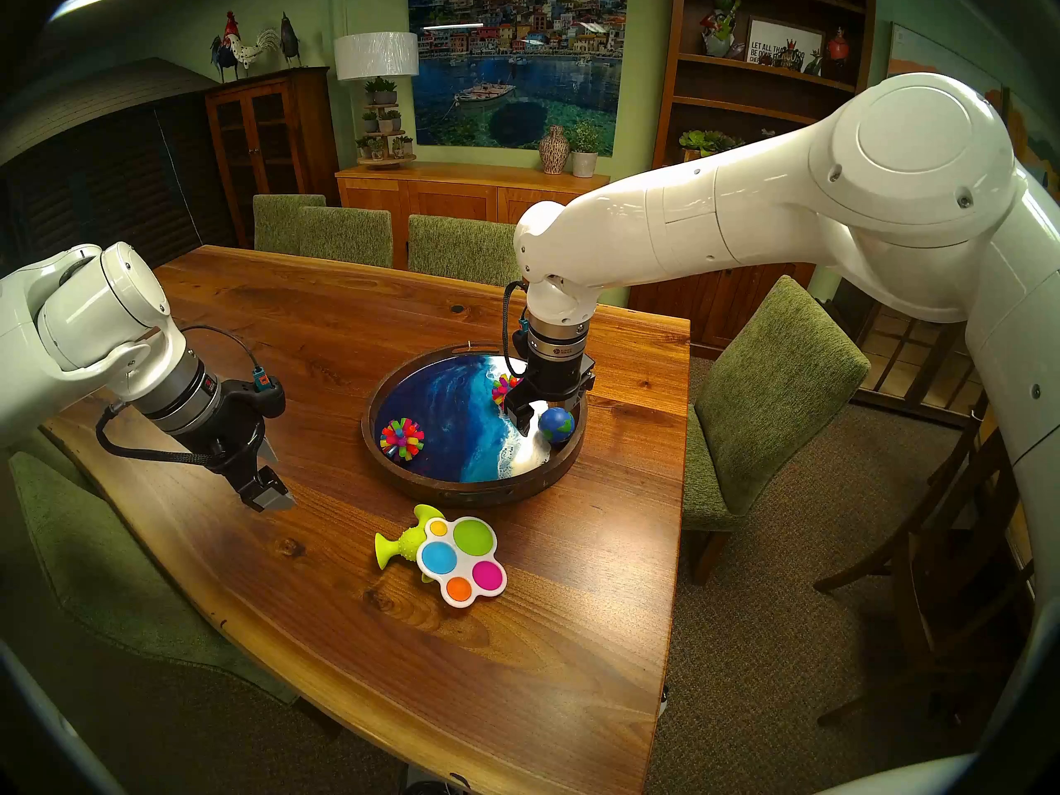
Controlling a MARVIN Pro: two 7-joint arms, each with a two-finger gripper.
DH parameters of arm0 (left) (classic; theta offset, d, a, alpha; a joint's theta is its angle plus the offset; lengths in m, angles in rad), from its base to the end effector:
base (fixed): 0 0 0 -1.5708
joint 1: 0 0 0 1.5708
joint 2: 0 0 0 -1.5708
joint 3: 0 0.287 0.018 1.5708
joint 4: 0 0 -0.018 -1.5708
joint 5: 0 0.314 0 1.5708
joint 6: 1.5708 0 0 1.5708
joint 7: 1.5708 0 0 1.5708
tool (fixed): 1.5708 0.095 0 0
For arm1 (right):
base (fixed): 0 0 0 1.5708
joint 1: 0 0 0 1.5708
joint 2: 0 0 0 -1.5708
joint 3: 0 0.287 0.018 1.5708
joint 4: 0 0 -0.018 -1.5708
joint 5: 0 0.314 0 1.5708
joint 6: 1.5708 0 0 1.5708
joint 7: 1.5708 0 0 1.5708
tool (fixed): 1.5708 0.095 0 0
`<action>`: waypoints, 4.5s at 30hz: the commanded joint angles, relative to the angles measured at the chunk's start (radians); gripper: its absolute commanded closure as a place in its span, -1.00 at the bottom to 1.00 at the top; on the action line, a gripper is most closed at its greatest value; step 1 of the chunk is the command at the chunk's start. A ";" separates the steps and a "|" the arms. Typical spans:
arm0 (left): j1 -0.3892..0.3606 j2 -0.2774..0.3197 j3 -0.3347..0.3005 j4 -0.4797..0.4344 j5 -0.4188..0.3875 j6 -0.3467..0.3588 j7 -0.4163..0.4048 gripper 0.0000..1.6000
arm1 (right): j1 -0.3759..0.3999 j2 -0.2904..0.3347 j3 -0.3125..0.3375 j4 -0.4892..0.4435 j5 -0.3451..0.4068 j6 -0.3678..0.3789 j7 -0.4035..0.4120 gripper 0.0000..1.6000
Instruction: Put toys in center tray
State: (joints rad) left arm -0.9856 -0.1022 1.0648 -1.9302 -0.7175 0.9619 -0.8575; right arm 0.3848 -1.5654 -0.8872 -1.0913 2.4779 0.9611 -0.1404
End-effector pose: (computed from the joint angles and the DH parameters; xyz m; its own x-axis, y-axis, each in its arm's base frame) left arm 0.3499 0.1623 -0.1007 0.6033 -0.7523 0.2645 -0.7626 -0.6413 -0.0846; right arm 0.5144 0.1803 -0.1326 0.7920 0.5972 0.1268 0.5911 -0.8020 0.0858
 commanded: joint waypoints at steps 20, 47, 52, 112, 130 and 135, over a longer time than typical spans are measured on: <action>-0.019 -0.006 -0.018 -0.001 -0.002 -0.002 0.001 -1.00 | 0.226 0.111 0.090 -0.434 0.207 -0.066 -0.141 -1.00; -0.020 -0.006 -0.018 -0.001 -0.002 -0.002 0.001 -1.00 | 0.016 0.028 0.093 -0.281 0.175 -0.136 -0.055 -1.00; -0.020 -0.006 -0.018 -0.001 -0.002 -0.002 0.001 -1.00 | -0.012 0.020 0.093 -0.249 0.163 -0.115 -0.029 -1.00; -0.020 -0.006 -0.018 -0.001 -0.002 -0.002 0.001 -1.00 | -0.108 0.013 0.079 -0.167 0.092 -0.119 0.063 1.00; -0.019 -0.006 -0.016 0.000 -0.002 -0.002 0.001 -1.00 | 0.039 0.156 0.195 -0.258 0.076 -0.053 -0.026 1.00; -0.019 -0.006 -0.016 0.000 -0.002 -0.002 0.001 -1.00 | 0.049 0.113 0.177 -0.168 0.085 -0.008 -0.025 1.00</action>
State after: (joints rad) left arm -0.9850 -0.1017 1.0686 -1.9292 -0.7182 0.9619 -0.8573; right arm 0.3632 -1.4524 -0.7282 -1.3618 2.5566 0.8993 -0.1612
